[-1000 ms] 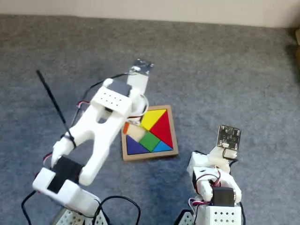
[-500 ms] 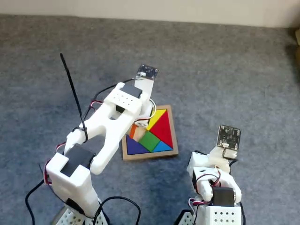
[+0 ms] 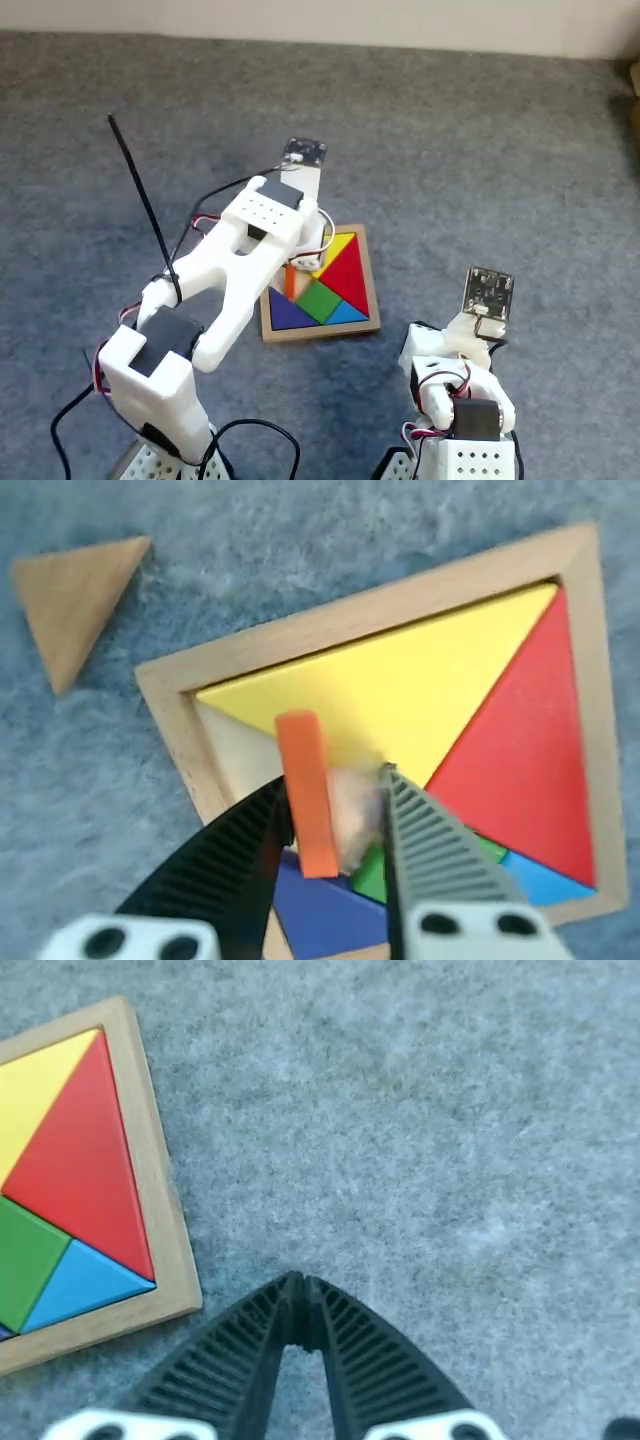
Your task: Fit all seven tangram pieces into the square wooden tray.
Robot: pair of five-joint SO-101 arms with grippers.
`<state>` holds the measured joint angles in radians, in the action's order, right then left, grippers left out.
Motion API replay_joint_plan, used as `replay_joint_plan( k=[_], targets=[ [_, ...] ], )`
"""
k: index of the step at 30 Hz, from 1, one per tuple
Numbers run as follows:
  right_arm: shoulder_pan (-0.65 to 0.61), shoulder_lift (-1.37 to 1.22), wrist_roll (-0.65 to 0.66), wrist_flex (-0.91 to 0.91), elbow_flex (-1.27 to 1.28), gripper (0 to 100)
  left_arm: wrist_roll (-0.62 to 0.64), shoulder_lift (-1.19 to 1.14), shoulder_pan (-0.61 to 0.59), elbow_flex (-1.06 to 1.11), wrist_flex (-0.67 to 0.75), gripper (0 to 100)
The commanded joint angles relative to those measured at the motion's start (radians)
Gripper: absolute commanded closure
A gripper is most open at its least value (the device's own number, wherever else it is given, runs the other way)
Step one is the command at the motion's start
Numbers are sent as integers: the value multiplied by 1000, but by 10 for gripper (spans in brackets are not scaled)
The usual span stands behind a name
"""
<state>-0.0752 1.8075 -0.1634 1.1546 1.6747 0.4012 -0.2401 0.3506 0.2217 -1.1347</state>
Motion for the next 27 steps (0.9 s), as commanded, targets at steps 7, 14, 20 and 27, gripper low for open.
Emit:
replay_joint_plan(
  k=[7,14,20,27],
  targets=[
    [15,8,-12,-25,145,982,25,10,8,-56,-75,831],
    [15,8,-12,-25,145,982,23,33,-64,-101,-155,830],
    [15,8,-12,-25,145,982,23,85,-131,-107,-180,755],
    [15,8,-12,-25,145,982,-38,99,-183,-110,-172,755]
  ],
)
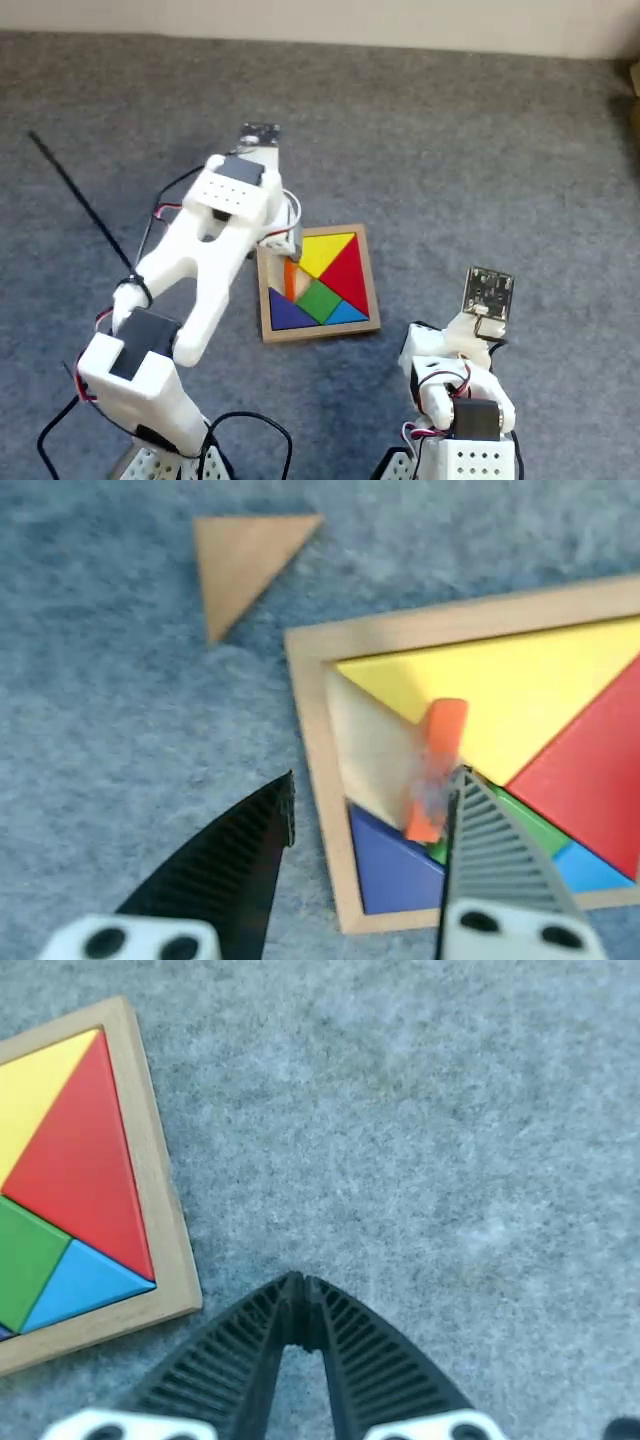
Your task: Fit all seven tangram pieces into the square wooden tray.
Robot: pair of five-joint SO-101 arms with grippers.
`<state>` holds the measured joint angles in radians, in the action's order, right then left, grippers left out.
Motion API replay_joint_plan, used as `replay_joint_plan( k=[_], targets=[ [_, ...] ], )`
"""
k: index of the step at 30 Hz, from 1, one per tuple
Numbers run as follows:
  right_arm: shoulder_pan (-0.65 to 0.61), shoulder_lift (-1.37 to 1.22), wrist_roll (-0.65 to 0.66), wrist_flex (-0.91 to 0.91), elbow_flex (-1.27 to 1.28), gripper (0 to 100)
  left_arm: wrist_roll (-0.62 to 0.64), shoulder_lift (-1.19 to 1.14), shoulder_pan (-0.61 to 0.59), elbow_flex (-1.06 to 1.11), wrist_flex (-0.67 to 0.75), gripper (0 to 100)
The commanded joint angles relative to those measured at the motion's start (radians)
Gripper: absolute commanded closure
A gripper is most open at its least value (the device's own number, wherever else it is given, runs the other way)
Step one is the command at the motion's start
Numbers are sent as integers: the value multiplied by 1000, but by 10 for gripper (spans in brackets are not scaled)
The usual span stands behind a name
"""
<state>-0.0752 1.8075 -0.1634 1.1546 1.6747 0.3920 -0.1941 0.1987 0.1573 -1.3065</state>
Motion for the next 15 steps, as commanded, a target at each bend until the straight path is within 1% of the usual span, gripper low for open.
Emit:
replay_joint_plan(
  k=[1,7,15],
  targets=[
    [15,8,-12,-25,145,982,-29,50,-39,-45,0,755],
    [15,8,-12,-25,145,982,-32,47,-91,-41,0,755],
    [15,8,-12,-25,145,982,-66,47,-91,-39,0,755]
  ],
)
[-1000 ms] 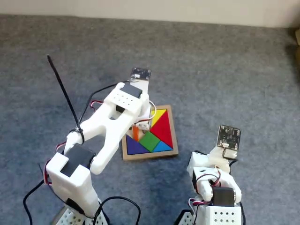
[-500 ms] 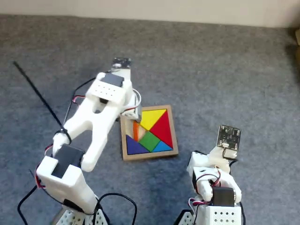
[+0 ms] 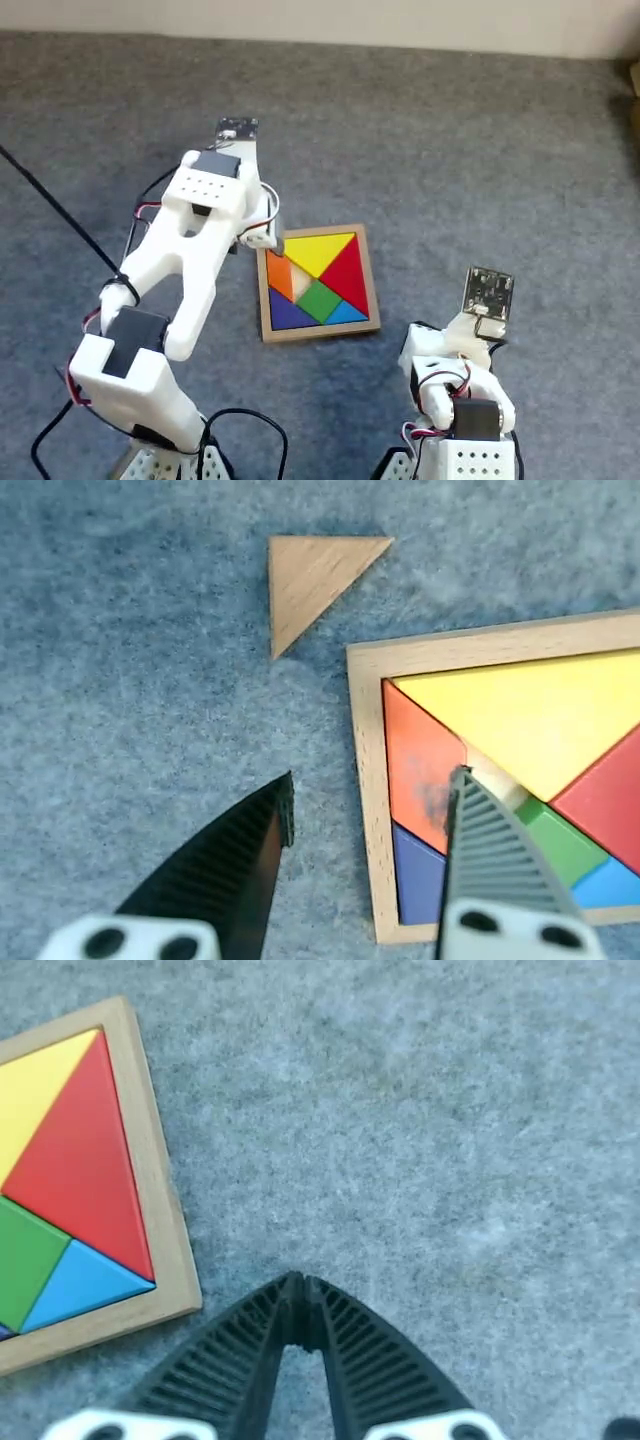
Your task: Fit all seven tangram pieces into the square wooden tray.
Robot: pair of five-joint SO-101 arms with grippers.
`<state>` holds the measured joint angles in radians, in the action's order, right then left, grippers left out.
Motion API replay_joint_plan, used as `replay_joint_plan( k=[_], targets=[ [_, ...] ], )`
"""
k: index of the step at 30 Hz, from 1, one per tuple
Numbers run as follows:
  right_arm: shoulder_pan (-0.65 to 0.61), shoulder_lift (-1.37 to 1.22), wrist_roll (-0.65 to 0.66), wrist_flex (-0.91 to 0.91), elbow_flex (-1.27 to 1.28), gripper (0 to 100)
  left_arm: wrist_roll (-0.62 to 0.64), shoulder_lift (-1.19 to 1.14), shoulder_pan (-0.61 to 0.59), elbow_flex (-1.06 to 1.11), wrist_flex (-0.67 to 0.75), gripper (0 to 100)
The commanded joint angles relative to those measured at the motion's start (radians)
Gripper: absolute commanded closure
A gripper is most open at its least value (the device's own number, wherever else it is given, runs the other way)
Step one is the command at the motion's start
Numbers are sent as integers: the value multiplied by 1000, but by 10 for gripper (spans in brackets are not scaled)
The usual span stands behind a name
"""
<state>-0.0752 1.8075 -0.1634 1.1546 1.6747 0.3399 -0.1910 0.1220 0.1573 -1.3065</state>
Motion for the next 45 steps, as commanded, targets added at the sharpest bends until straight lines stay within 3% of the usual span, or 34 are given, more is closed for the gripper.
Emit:
replay_joint_plan(
  k=[1,7,19,28,31,37,41,45],
  targets=[
    [15,8,-12,-25,145,982,-14,44,-15,-35,0,755],
    [15,8,-12,-25,145,982,-38,50,-47,-30,2,755],
    [15,8,-12,-25,145,983,-353,54,-68,-31,81,755],
    [15,8,-12,-25,145,983,-891,44,-165,-142,80,755],
    [15,8,-12,-25,145,983,-1014,42,-180,-163,81,755],
    [15,8,-12,-25,145,983,-1048,-42,-177,-239,81,755],
    [15,8,-12,-25,145,983,-951,-176,-177,-366,74,755],
    [15,8,-12,-25,145,983,-933,-308,-166,-498,46,755]
  ],
)
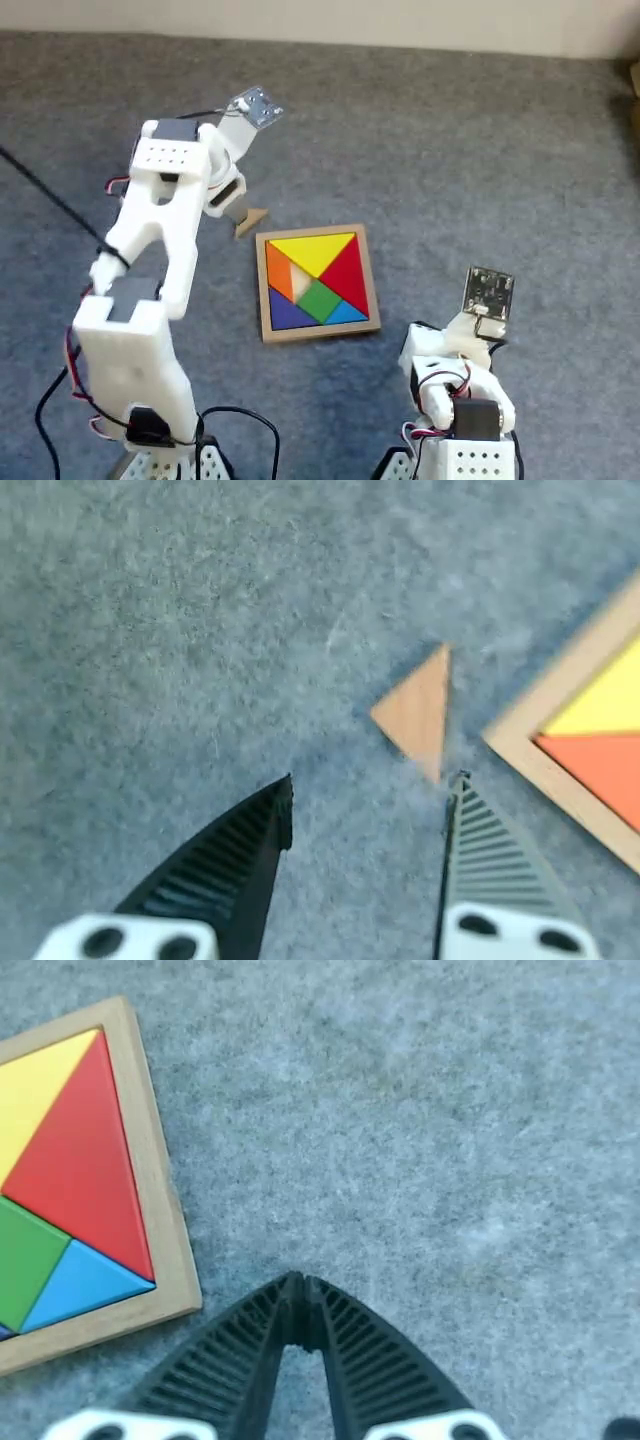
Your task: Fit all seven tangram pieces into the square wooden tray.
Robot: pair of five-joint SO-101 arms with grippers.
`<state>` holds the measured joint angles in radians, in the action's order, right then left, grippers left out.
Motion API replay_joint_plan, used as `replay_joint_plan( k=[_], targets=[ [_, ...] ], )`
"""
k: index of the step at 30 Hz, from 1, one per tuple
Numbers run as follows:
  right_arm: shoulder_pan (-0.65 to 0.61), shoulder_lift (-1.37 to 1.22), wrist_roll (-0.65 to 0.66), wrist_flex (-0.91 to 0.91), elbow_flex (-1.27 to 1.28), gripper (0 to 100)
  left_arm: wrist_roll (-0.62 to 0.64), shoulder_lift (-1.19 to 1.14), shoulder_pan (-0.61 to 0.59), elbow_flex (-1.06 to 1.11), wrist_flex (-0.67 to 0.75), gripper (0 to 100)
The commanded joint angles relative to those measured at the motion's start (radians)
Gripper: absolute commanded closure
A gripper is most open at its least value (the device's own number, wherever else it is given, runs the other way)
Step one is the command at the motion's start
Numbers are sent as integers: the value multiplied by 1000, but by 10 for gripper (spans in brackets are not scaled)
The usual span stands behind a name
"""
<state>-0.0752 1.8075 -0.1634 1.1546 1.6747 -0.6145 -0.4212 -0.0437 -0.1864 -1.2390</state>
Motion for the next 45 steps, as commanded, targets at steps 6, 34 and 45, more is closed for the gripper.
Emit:
replay_joint_plan(
  k=[6,34,45],
  targets=[
    [15,8,-12,-25,145,983,23,-242,25,-349,-129,755],
    [15,8,-12,-25,145,983,23,-524,81,-693,-322,932],
    [15,8,-11,-25,145,983,20,-524,113,-941,-522,979]
  ],
)
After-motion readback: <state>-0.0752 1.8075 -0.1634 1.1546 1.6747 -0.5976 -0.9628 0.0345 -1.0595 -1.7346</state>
